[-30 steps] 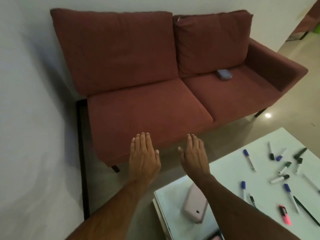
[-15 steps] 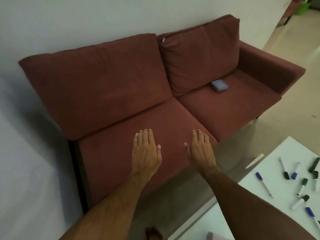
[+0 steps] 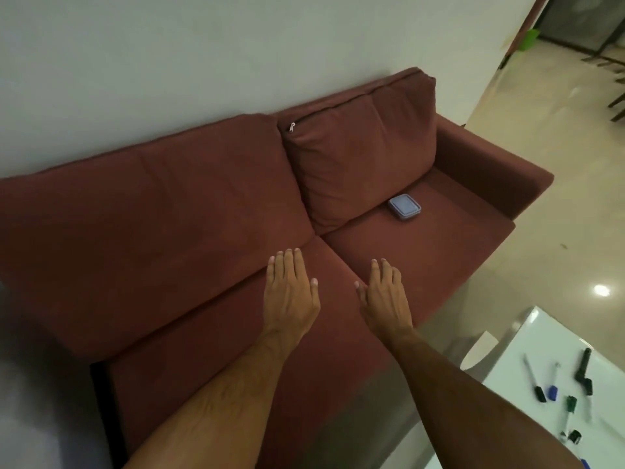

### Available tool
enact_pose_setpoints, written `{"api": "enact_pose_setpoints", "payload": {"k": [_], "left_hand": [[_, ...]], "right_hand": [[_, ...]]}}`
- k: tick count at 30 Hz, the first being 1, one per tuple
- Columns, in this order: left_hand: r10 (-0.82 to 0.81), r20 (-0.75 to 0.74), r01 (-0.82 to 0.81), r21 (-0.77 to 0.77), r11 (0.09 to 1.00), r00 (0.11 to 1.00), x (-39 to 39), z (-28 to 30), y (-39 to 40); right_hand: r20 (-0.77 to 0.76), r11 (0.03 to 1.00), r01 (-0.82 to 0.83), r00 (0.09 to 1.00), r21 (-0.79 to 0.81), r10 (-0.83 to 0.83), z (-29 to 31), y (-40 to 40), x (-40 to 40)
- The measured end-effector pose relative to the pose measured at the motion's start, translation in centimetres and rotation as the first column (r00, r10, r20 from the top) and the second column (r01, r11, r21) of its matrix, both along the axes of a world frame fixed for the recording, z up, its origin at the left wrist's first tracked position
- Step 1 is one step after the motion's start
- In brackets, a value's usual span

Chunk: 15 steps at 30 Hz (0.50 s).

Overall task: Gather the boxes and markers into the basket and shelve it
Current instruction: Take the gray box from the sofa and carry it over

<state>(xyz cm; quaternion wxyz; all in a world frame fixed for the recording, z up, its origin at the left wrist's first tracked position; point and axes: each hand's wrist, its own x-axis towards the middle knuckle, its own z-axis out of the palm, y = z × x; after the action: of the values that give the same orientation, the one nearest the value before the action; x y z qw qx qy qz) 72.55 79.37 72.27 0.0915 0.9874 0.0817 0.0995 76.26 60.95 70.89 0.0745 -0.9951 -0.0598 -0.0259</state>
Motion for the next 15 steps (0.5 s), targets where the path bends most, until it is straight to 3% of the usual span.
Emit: {"api": "enact_pose_setpoints", "payload": {"k": [8,15], "left_hand": [[-0.031,0.037,0.032,-0.047,0.998,0.999,10.8,1.7,-1.7],[-0.044,0.058,0.047,-0.046,0.998,0.997,22.4,-0.9,-7.2]], "right_hand": [[0.019,1.000,0.002,1.000,-0.011,-0.002,2.1,-0.6,9.0],[0.017,0.999,-0.037,0.999,0.020,0.037,-1.0,-4.3,20.7]]}}
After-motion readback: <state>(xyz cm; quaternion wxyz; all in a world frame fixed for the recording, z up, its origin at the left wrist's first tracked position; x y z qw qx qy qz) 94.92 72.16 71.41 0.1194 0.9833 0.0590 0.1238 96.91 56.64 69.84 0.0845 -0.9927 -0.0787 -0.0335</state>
